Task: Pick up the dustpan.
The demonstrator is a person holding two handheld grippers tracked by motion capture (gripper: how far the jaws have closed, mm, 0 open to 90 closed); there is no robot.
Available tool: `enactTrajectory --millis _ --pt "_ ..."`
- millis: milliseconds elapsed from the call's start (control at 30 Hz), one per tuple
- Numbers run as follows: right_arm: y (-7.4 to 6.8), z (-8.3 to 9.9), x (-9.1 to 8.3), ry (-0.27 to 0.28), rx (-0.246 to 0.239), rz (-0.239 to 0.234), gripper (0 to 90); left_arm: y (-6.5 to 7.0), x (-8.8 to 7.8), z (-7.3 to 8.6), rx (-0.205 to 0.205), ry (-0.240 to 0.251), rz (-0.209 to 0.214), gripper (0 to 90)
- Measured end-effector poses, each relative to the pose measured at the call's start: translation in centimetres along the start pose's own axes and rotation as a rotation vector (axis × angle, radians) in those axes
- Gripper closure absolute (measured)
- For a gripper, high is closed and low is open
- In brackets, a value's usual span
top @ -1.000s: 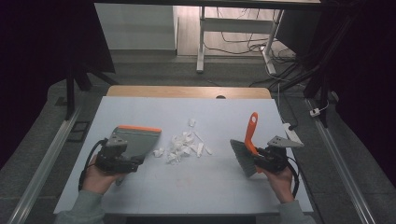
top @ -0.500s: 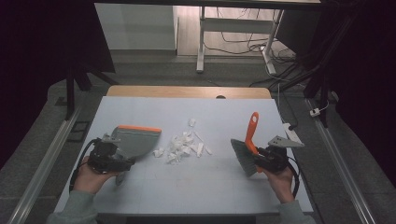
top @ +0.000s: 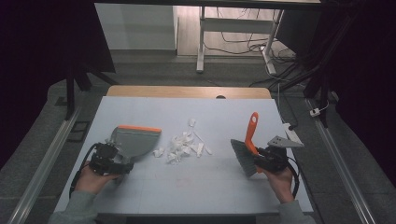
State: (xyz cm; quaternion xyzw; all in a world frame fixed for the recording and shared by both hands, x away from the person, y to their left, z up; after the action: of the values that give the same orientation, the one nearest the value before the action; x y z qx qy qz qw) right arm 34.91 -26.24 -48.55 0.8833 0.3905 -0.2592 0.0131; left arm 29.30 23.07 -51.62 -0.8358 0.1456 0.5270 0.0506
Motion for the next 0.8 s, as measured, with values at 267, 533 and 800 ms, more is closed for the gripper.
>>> enactTrajectory --millis 267,533,800 --pt "0.0 0.1 0.1 -0.007 -0.001 -0.004 69.5 -0.4 1.4 0.1 -0.032 -0.005 0.019 12.3" --pt "-0.1 0.1 0.3 -0.012 -0.004 -0.004 69.5 -0.7 2.8 0.2 -0.084 0.017 0.031 13.9" --pt "-0.1 0.1 0.3 -0.016 -0.006 0.000 69.5 -0.9 3.3 0.2 -0.115 0.034 0.040 18.8"
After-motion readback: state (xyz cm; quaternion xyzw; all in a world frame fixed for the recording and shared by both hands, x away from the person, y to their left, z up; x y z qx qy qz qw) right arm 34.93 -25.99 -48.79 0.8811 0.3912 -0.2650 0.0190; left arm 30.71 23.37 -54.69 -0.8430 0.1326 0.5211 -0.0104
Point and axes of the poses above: each handheld gripper's, and its own axes: x roughly forward along the jaws, z roughly out of its underside, y roughly to its right, the point moved 3 cm from there along x, roughly forward along the jaws, and after that the axes turned 1 degree about -z, right-handed, at the moved point
